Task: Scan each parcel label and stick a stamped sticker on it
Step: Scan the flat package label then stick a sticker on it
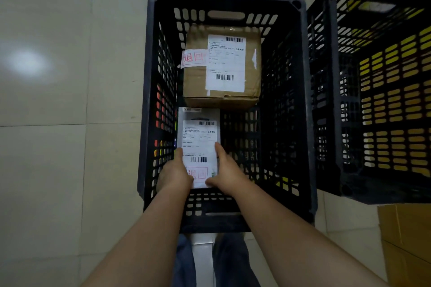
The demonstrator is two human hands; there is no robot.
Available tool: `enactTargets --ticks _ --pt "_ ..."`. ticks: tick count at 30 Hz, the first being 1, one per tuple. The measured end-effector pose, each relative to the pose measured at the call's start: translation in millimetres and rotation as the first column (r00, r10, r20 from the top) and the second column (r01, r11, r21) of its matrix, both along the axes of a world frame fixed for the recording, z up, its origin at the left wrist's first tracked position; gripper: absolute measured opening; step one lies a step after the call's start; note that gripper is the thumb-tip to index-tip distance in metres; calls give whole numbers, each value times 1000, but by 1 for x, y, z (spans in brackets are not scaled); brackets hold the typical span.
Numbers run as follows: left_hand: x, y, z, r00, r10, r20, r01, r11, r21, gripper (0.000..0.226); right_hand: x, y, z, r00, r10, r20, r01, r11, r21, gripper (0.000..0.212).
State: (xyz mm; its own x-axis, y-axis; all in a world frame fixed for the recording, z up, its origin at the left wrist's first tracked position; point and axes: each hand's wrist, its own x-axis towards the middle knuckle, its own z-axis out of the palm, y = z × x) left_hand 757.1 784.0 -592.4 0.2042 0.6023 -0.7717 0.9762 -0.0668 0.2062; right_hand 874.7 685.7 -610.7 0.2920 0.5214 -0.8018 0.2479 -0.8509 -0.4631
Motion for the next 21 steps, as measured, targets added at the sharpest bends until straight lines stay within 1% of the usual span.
enactTargets --ticks 7,10,14,17,19,21 --pt "6 4 -21 989 -98 -108 101 995 19 70 0 7 -22 993 89 82 -87 996 -20 110" --pt "8 5 -28 987 -109 -120 114 993 32 69 4 6 -25 984 133 117 -130 991 -27 111" --pt "11 5 -29 985 -121 -126 127 991 41 69 9 5 -26 981 149 126 -147 989 -30 111" --pt "13 5 -19 990 -103 -97 105 994 14 71 9 7 -17 974 185 131 -181 983 -38 114" --pt "11 5 -4 996 -81 -26 81 997 -6 74 10 5 -3 974 180 135 -179 984 -19 112" --pt "5 5 24 996 -54 77 54 999 6 72 11 0 25 978 152 145 -154 988 2 104"
